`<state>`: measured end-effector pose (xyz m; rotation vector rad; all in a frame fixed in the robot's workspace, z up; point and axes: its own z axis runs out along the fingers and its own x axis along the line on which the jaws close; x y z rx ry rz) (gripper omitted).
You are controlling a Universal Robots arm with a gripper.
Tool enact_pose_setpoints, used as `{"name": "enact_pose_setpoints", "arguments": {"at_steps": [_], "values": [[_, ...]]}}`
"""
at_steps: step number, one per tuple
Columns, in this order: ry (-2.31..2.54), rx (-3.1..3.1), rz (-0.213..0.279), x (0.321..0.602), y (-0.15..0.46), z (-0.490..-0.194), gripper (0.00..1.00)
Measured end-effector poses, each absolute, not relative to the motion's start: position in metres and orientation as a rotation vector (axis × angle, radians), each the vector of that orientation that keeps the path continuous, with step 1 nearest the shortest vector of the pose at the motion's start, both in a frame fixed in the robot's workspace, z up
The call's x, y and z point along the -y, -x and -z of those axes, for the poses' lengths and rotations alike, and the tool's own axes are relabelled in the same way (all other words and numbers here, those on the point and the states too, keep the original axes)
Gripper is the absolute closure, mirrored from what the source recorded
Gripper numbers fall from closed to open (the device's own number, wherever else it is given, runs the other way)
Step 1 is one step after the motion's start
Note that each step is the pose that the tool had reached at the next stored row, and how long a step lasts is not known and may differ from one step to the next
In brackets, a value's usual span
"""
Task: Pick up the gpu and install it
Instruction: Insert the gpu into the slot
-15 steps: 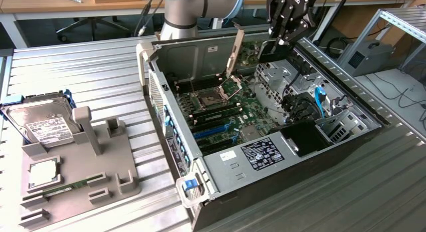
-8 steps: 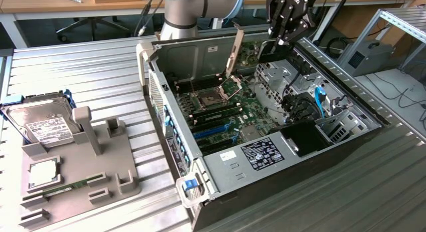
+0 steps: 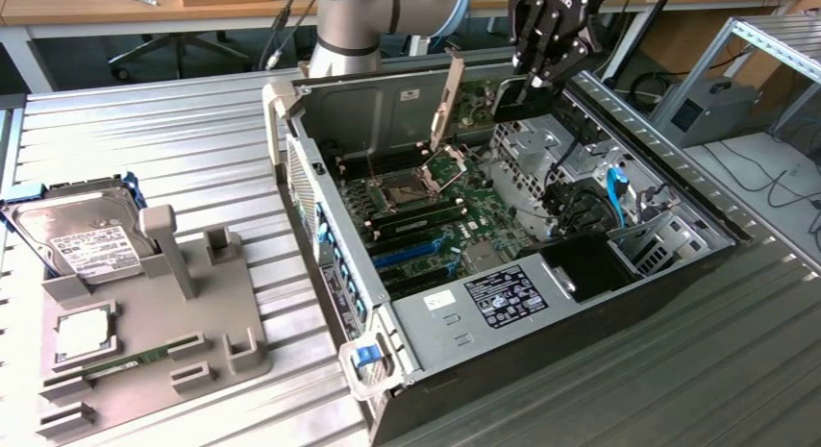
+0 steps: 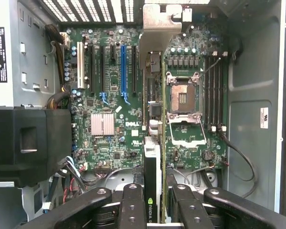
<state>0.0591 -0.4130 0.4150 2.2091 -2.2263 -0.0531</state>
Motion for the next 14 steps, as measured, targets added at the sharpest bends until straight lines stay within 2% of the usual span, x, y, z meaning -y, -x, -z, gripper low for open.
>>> {"name": "enact_pose_setpoints", "arguments": {"at_steps": [14], "values": [[-2.210,2.227,0.051,0.413,-0.038,-0.415,0.73]]}}
